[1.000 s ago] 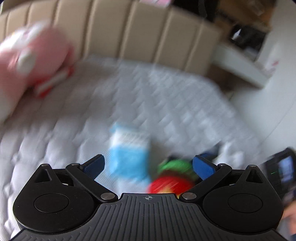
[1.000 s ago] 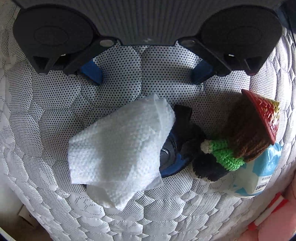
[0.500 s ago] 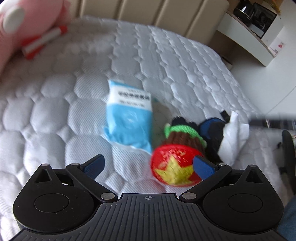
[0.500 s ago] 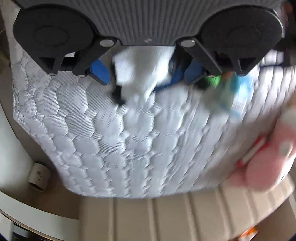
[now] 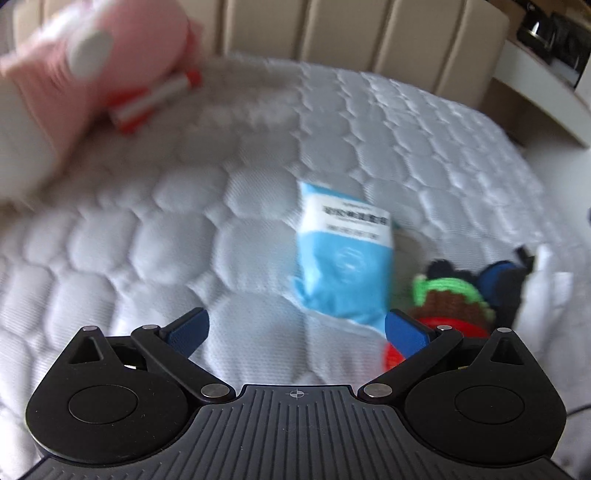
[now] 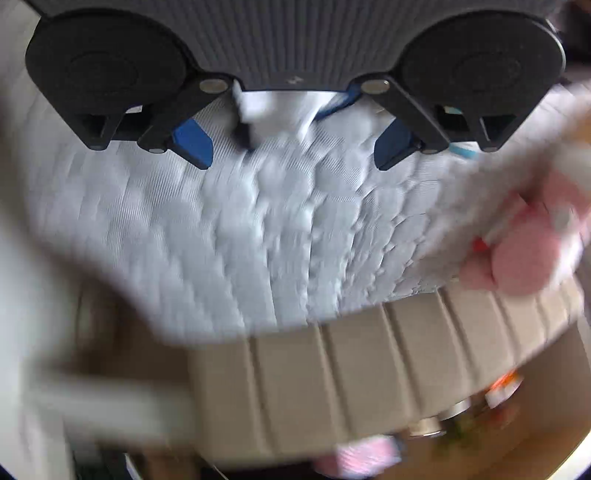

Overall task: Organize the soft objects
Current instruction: 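Close the right gripper on the white tissue and lift it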

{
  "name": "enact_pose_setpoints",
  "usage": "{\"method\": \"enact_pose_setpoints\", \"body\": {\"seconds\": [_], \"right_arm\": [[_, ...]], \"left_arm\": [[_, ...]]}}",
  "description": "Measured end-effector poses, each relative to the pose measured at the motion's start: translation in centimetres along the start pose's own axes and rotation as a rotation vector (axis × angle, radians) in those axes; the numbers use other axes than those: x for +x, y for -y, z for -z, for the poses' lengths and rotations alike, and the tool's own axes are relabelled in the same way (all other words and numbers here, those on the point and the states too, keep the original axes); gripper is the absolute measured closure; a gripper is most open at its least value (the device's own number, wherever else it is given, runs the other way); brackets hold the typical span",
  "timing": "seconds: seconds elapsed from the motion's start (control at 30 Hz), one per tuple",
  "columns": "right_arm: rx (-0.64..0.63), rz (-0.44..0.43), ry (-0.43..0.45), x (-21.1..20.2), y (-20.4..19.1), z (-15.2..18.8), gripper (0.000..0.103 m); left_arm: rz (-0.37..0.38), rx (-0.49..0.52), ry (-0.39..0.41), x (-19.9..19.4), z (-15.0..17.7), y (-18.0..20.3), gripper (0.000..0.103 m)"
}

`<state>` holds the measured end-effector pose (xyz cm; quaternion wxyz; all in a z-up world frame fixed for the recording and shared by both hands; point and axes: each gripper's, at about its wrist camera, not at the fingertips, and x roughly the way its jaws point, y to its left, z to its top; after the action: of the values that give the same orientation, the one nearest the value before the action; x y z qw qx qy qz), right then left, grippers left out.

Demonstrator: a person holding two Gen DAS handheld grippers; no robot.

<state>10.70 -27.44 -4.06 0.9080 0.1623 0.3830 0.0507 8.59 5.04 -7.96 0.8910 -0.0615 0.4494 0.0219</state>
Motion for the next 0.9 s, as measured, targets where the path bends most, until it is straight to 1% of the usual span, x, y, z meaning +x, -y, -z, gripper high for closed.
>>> {"method": "enact_pose_setpoints", "body": {"seconds": [0.03,0.07,0.1,0.17,0.2,0.27,0.3,0.33,0.37,0.43,0.47,0.53,0.57,0.6,0.63,0.7,0.77,0.8,0.83,0.87,0.9], "right_arm": [[0.12,-0.036,-0.029,0.0,1.5,0.4,0.008],[0.238,-0.063,-0.053,-0.1,3.0,0.8,0.008],[0.337,-0.045,-0.057,-0.4,4.2,1.3,0.008],[0.415,0.057,-0.028,-1.2,5.3,2.0,0.008],[0.386,0.081,0.007,-1.6,5.4,2.0,0.008],[0.249,0.096,0.088,-2.7,4.4,1.6,0.007],[0.139,0.096,0.086,-2.9,3.4,1.2,0.005],[-0.011,0.094,0.057,-3.1,2.2,0.6,0.003],[-0.167,0.096,0.025,-2.8,1.0,0.2,0.003],[-0.498,0.107,-0.041,-1.9,-1.0,-0.1,0.003],[-0.643,0.125,-0.069,-1.4,-1.8,-0.2,0.003],[-0.782,0.247,-0.086,0.0,-2.0,-0.6,0.003],[-0.761,0.298,-0.07,0.3,-1.7,-1.0,0.003],[-0.673,0.332,-0.038,0.3,-1.1,-1.8,0.003],[-0.513,0.339,0.002,-0.2,-0.2,-2.7,0.003],[-0.122,0.272,0.062,-1.1,2.1,-3.9,0.003],[0.242,0.097,0.024,-0.2,4.9,-4.2,0.007],[0.306,0.019,-0.055,1.3,5.6,-4.3,0.019],[0.272,-0.004,-0.126,2.7,5.5,-4.4,0.036],[0.178,0.013,-0.173,3.9,4.7,-4.3,0.042],[0.063,0.058,-0.186,4.8,3.6,-3.9,0.043]], "left_arm": [[-0.018,0.01,0.025,-0.4,0.2,0.2,0.0],[-0.018,0.019,0.04,-0.6,0.3,0.3,0.0],[-0.002,0.03,0.044,-0.8,0.3,0.4,0.0],[0.051,0.05,0.023,-0.5,0.3,0.4,0.0],[0.067,0.056,0.013,-0.2,0.3,0.5,0.0],[0.08,0.065,-0.003,0.3,0.3,0.7,0.0],[0.081,0.059,-0.005,0.4,0.2,0.6,0.0],[0.081,0.053,-0.007,0.6,0.2,0.6,0.0],[0.083,0.046,-0.009,0.7,0.1,0.5,0.0],[0.118,0.019,-0.013,0.5,0.0,0.1,0.0],[0.131,0.007,-0.012,0.4,0.1,-0.1,0.0],[0.146,-0.007,-0.012,0.2,0.0,-0.2,0.0],[0.149,-0.009,-0.011,0.1,0.0,-0.3,0.0],[0.151,-0.004,-0.008,0.0,-0.1,-0.4,0.0],[0.154,-0.001,-0.002,-0.2,-0.2,-0.5,0.0],[0.167,-0.02,0.014,-0.5,-0.3,-0.9,0.0],[0.192,-0.057,0.012,-0.2,-0.7,-1.2,0.0],[0.205,-0.068,-0.005,0.1,-0.9,-1.2,0.0],[0.218,-0.071,-0.025,0.4,-1.0,-1.2,0.0],[0.224,-0.068,-0.038,0.6,-1.0,-1.1,0.0],[0.226,-0.063,-0.047,0.7,-0.9,-0.9,0.0]]}}
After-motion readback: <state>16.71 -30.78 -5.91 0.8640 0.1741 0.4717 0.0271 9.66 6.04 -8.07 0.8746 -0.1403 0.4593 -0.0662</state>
